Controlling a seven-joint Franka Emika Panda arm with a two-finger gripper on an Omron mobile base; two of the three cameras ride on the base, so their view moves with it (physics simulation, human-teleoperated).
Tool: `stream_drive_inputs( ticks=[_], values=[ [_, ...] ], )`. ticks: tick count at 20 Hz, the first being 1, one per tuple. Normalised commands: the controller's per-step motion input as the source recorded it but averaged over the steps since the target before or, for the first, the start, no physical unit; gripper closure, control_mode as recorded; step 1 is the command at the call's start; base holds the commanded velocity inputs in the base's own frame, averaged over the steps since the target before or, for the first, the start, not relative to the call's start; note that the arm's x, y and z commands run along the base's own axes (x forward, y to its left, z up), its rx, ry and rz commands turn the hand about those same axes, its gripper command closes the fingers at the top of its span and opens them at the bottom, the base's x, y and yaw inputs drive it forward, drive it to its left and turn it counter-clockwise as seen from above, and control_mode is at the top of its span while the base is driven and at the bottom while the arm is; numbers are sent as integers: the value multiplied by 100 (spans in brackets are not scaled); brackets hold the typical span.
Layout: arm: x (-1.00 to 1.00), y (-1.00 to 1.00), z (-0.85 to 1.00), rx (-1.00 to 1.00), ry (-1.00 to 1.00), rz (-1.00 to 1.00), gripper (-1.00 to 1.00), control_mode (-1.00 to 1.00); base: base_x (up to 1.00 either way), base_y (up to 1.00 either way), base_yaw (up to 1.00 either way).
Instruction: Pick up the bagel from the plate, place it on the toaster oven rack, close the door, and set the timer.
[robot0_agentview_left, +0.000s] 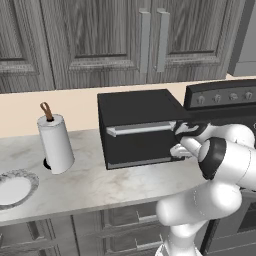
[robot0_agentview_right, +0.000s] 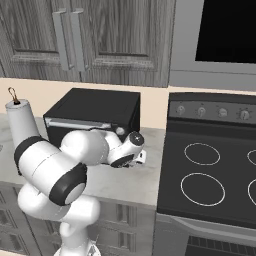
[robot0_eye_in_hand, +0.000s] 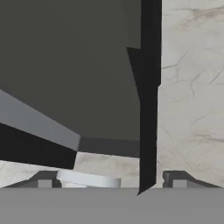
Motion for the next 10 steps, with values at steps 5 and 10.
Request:
stream_drive_inputs(
  ticks=[5,10],
  values=[
    [15,-11,-4,3,0,0,100,-100,0,0,0],
    [5,-41,0,8,0,0,100,-100,0,0,0]
  ],
)
